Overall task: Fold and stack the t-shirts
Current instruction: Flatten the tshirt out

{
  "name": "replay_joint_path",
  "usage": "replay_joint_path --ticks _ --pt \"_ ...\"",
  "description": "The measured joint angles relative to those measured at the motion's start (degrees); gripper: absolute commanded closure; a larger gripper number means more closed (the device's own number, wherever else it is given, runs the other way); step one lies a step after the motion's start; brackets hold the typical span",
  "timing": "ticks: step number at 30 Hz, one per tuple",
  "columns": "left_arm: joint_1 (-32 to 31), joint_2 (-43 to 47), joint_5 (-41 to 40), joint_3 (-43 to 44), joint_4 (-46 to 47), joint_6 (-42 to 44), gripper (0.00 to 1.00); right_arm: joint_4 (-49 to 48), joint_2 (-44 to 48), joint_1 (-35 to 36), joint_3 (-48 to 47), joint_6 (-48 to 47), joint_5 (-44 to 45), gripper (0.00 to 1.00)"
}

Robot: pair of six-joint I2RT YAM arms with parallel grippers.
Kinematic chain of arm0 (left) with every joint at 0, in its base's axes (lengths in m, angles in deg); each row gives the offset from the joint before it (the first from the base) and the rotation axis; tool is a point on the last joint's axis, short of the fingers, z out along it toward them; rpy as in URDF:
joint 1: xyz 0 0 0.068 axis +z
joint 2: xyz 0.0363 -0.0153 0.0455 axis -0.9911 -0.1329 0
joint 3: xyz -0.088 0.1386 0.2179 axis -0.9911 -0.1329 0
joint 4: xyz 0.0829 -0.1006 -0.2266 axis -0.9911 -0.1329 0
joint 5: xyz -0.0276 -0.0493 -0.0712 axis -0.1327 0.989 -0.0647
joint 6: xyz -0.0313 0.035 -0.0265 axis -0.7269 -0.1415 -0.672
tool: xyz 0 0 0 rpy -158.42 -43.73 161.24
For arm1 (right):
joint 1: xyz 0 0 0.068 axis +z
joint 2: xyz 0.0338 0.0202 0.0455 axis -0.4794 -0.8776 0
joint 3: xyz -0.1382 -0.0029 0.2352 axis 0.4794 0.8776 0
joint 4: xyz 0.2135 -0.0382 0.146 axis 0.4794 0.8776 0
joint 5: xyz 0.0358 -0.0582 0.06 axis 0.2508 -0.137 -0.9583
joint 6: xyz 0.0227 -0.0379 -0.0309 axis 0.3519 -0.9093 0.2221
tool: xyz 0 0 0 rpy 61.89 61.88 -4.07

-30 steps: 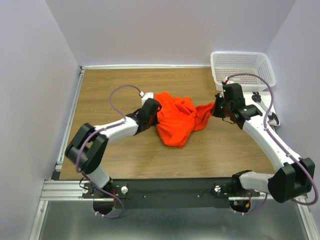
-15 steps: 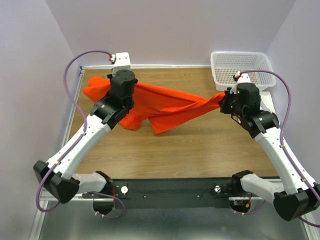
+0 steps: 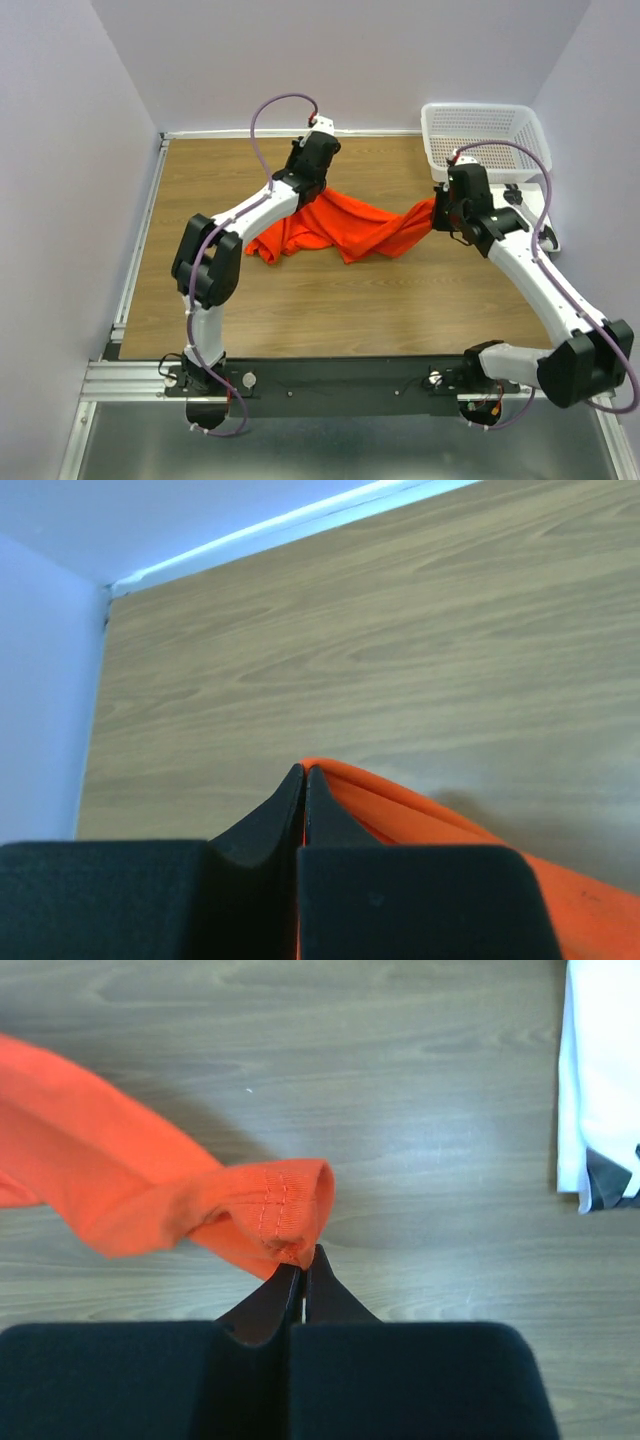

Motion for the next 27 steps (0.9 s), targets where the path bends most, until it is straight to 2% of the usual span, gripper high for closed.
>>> replay_joint_path --ticks 2,3,4,5,7,8,9,16,22,27 --pt "0.39 -5.01 1.05 5.14 1.31 0.72 0.78 0.15 -2.95 0.0 -0.02 0.76 0.92 0.97" --pt "0.55 -6.58 1.16 7.65 1.55 1.4 0.64 0.39 -4.28 0.0 -0.07 1.22 1.44 0.95" --pt "0.74 -7.69 1.14 9.99 2.03 1.95 0.34 0.59 -5.46 0.0 -0.28 1.51 1.97 0.9" --pt "0.92 -8.31 1.05 12.22 2.38 2.34 0.28 0.72 -6.1 0.0 -0.48 1.79 2.47 0.79" --pt "1.16 -8.48 1.03 15.63 3.76 2.69 0.18 1.05 -7.3 0.0 -1.07 2.45 3.8 0.71" --pt "1.16 -7.82 1.18 16.04 4.74 2.36 0.18 1.11 -7.67 0.0 -1.33 2.64 4.31 0.63" --pt "1.22 -6.73 1.18 15.5 5.38 1.97 0.18 1.16 -7.8 0.0 -1.44 2.82 4.74 0.6" --pt "1.7 10.78 5.6 -3.67 4.63 -9.7 0.17 1.95 -7.82 0.0 -1.49 0.9 3.34 0.54" --pt "2.1 23.8 14.38 -23.19 4.79 -22.01 0.17 0.5 -9.53 0.0 -1.66 -2.21 -8.15 0.54" --pt "2.73 25.94 19.78 -34.88 6.54 -29.88 0.17 -4.17 -13.75 0.72 -1.25 -1.7 -19.91 0.54"
